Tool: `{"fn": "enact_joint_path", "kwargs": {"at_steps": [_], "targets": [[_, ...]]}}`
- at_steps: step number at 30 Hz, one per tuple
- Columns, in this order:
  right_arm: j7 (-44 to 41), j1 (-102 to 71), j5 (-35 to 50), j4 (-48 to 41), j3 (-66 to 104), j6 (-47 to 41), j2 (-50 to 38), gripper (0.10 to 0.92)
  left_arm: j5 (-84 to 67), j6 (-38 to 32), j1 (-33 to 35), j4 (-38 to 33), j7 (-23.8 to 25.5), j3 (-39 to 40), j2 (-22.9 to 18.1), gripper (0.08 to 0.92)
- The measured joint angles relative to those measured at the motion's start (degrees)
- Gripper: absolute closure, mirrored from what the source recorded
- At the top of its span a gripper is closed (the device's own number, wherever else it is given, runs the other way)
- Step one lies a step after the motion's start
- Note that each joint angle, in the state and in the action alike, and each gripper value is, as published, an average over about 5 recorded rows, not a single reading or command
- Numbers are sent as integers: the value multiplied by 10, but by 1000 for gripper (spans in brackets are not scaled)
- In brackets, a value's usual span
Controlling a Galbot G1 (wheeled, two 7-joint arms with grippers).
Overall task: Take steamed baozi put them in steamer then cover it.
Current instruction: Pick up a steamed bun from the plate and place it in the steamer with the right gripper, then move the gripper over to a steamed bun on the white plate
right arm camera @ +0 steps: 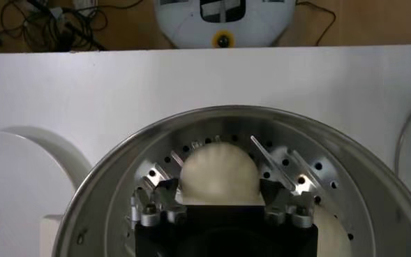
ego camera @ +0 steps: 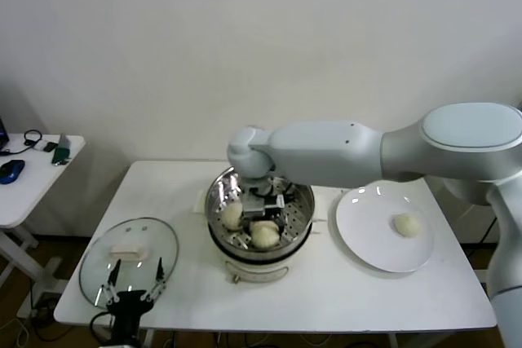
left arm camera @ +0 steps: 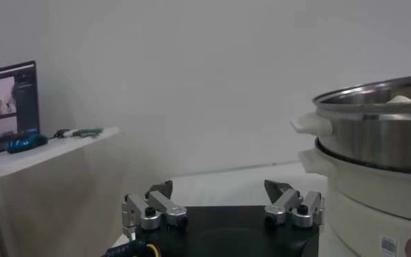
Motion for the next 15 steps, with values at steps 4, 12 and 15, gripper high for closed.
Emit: {"fn": "enact_joint_path", "kwargs": {"at_steps": [4, 12, 15], "targets": [[1, 2, -1, 2, 4, 0, -4, 204, 0, -1, 0, 1, 0, 0, 0, 177], [5, 17, -20, 5, 26, 6, -24, 203, 1, -5, 3, 3, 0, 6, -1, 177], [8, 29, -24, 9, 32, 4, -43, 203, 2, -4, 4, 1, 1, 9, -1, 177]]}}
